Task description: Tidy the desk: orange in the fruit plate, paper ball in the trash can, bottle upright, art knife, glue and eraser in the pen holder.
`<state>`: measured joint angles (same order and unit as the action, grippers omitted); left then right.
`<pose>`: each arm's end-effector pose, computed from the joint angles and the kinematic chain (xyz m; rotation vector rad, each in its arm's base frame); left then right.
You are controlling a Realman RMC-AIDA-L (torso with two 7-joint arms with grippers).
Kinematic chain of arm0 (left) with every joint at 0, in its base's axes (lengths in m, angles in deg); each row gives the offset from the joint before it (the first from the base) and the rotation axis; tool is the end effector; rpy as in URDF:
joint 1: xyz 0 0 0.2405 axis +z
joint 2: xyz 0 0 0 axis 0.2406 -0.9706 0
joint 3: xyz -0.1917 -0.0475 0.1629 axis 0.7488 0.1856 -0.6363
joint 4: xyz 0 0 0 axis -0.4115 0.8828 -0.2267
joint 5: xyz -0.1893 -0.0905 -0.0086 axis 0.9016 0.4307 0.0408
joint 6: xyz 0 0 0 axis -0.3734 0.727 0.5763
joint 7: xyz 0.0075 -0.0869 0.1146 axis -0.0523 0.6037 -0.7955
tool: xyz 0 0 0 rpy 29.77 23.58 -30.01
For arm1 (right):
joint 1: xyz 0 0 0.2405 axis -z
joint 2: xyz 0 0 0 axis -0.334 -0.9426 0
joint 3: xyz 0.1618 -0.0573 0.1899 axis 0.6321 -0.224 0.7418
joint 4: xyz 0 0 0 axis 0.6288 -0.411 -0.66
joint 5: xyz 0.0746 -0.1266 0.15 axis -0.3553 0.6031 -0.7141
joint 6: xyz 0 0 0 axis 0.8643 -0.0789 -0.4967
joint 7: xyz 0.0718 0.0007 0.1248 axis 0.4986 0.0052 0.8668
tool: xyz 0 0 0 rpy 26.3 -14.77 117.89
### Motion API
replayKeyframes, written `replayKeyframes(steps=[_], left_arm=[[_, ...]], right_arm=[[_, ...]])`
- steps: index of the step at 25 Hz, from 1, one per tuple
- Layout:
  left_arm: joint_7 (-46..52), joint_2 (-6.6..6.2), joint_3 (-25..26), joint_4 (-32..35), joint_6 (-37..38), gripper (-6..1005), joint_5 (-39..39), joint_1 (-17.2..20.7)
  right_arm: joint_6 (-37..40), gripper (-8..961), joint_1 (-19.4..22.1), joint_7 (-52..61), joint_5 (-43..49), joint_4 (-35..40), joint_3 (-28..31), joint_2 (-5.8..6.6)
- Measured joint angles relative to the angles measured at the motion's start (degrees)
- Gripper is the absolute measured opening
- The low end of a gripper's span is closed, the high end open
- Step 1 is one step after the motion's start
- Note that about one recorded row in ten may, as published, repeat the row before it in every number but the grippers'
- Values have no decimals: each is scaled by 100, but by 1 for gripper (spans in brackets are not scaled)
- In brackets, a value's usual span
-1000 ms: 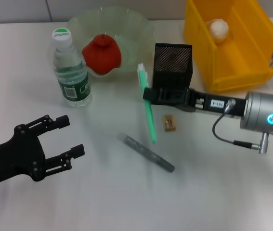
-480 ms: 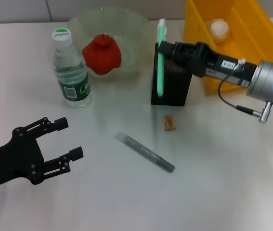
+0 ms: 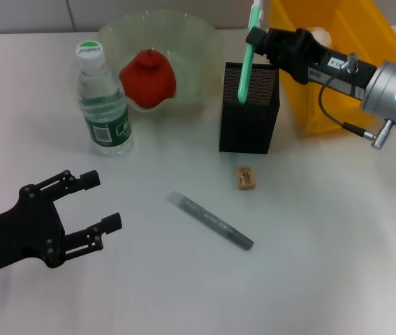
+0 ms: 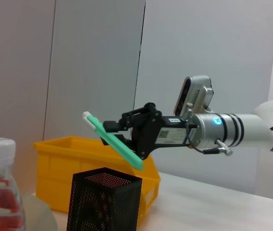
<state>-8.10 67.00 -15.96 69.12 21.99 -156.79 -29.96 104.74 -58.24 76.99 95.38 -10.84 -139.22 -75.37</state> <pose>-0.3191 0.2305 0.0024 -2.5623 -0.4243 -0.9528 0.2243 0.3918 -0.0314 -2.0375 1.7283 1.2957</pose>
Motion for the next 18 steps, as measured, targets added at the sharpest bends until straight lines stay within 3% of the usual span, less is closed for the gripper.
replayKeyframes(steps=[18], left_arm=[[1, 2, 0, 0, 0, 783, 18, 22]], right_arm=[[-373, 172, -48, -75, 0, 53, 144, -14]])
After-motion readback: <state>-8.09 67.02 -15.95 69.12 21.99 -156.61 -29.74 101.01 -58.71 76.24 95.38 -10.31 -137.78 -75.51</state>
